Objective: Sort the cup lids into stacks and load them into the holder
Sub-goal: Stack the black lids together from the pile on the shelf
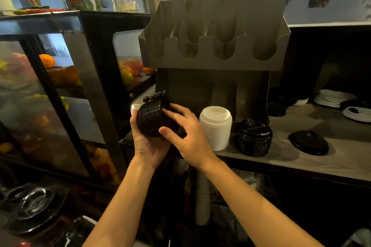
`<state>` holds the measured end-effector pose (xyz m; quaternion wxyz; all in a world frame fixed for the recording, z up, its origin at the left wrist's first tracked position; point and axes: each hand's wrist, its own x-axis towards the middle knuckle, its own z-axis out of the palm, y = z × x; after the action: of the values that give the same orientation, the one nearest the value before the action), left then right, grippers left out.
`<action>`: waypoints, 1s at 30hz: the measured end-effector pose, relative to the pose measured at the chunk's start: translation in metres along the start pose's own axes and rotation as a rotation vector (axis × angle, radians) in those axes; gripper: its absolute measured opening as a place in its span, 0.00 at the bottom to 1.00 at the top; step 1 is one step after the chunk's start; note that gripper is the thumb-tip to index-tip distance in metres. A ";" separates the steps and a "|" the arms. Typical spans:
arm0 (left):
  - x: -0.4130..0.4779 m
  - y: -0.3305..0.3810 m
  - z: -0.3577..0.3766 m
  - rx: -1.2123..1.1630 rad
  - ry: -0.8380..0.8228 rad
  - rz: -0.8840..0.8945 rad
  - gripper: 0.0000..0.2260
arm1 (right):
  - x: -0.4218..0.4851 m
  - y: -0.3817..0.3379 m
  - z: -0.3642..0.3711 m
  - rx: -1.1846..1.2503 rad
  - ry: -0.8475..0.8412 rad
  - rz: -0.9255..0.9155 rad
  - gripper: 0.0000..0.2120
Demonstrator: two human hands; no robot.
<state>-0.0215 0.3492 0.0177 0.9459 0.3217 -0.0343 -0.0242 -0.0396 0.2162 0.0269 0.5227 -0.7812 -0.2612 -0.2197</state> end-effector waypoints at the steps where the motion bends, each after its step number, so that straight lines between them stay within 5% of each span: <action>1: 0.001 0.000 -0.001 -0.013 -0.002 -0.022 0.33 | 0.000 0.000 -0.001 0.017 0.037 0.014 0.23; 7: 0.003 -0.005 0.003 -0.142 -0.069 -0.131 0.41 | -0.002 0.010 -0.003 -0.061 0.081 -0.116 0.20; 21: 0.001 -0.015 0.006 -0.137 -0.180 -0.224 0.44 | -0.006 0.022 -0.008 -0.323 0.286 -0.358 0.14; 30: 0.003 -0.020 0.000 -0.202 -0.145 -0.202 0.44 | -0.008 0.020 -0.011 -0.247 0.170 -0.321 0.12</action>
<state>-0.0194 0.3337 0.0056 0.9612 0.2242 -0.0672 -0.1458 -0.0333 0.1978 0.0118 0.4014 -0.7664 -0.3082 -0.3956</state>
